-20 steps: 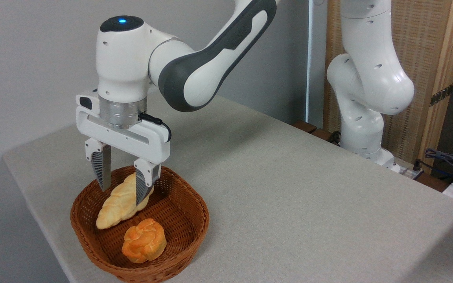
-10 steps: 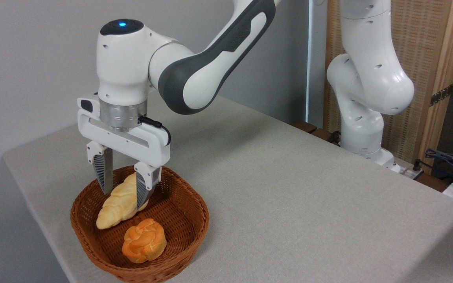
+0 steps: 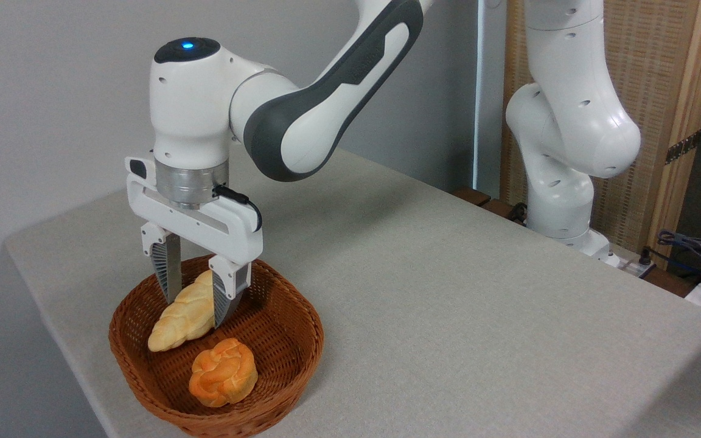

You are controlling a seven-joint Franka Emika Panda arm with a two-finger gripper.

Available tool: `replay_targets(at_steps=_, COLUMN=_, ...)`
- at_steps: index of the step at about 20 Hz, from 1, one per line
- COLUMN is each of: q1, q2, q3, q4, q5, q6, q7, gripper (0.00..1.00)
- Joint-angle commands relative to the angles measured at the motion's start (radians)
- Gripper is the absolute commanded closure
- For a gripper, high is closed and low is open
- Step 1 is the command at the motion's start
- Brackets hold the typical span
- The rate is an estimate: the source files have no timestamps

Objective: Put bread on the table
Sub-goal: 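Close the gripper on the middle of the long bread roll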

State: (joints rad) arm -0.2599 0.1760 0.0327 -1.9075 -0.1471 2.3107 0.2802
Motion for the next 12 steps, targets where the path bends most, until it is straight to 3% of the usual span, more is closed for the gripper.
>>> replay_targets(at_steps=1, q1=-0.009, q2=-0.007, q3=0.004, q4=-0.005, q5=0.012, q6=-0.017, q7=0.033, gripper=0.0)
replay_targets(at_steps=8, q1=-0.009, q2=-0.013, q3=-0.001, q4=0.004, q5=0.004, q6=-0.016, q7=0.048, gripper=0.0)
replay_targets(at_steps=12, q1=-0.01, q2=-0.01, q3=-0.005, q4=-0.001, q5=0.029, q6=-0.016, q7=0.062, gripper=0.0)
